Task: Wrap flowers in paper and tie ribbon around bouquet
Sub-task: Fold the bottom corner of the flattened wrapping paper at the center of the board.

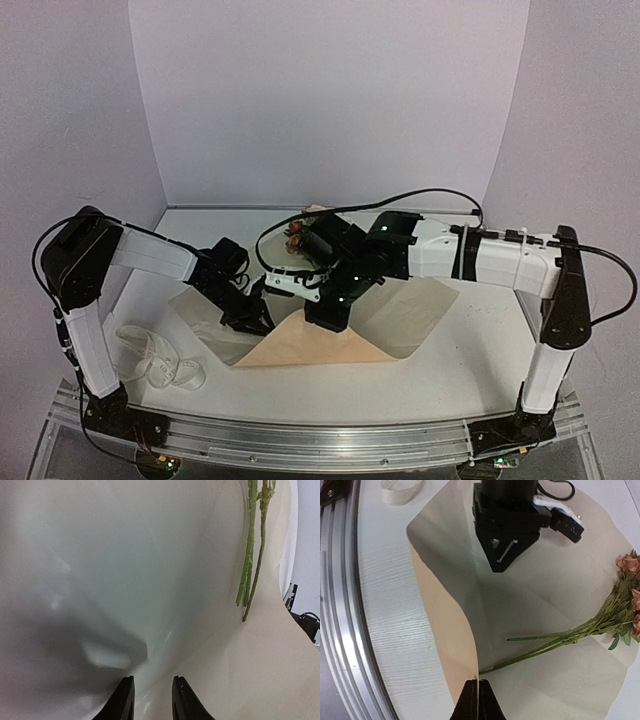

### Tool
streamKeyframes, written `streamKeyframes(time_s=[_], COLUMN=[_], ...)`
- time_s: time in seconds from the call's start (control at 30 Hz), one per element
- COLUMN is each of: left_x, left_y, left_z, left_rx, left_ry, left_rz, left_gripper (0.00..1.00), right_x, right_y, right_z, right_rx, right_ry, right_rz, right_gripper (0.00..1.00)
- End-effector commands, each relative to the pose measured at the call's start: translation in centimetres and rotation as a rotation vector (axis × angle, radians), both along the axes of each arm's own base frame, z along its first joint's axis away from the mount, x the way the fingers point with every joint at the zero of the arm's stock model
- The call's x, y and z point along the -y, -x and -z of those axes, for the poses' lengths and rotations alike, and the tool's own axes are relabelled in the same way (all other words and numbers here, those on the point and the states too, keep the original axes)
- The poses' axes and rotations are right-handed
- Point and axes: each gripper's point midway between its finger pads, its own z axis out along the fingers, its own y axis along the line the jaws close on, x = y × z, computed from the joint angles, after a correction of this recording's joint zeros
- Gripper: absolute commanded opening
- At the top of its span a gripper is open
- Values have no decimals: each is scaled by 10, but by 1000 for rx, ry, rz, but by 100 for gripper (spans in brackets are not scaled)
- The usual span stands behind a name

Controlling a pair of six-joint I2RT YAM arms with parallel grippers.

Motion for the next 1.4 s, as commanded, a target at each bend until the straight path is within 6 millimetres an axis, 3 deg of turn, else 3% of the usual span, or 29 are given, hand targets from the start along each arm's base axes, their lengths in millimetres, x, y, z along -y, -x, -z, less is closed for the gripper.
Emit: streamKeyframes(time_s=[0.0, 0.23, 0.37, 0.6, 0.8, 1.07, 1.37], left_x=[-20, -53, -50, -38, -14, 15, 24], left_y=[-30, -71, -72, -60, -42, -25, -17], left_z=[-46, -96, -115, -127, -115, -91, -56], left_rx=[117, 289, 321, 315, 279, 221, 151], left_ry=[-7, -81, -61, 43, 74, 86, 77], left_rz=[-38, -112, -84, -39, 43, 109, 114], left_gripper=[36, 45, 45, 41, 38, 34, 30], right_x=[-6, -10, -12, -12, -11, -5, -8], right_y=[-35, -93, -122, -163, -191, -213, -237], right_z=[-1, 19, 29, 45, 52, 63, 73], right_rx=[-13, -21, -13, 10, 32, 74, 163], right_ry=[-8, -1, -4, -4, -21, -13, -21], right_rz=[46, 147, 185, 250, 305, 356, 377], right_gripper=[0, 0, 0, 0, 0, 0, 0])
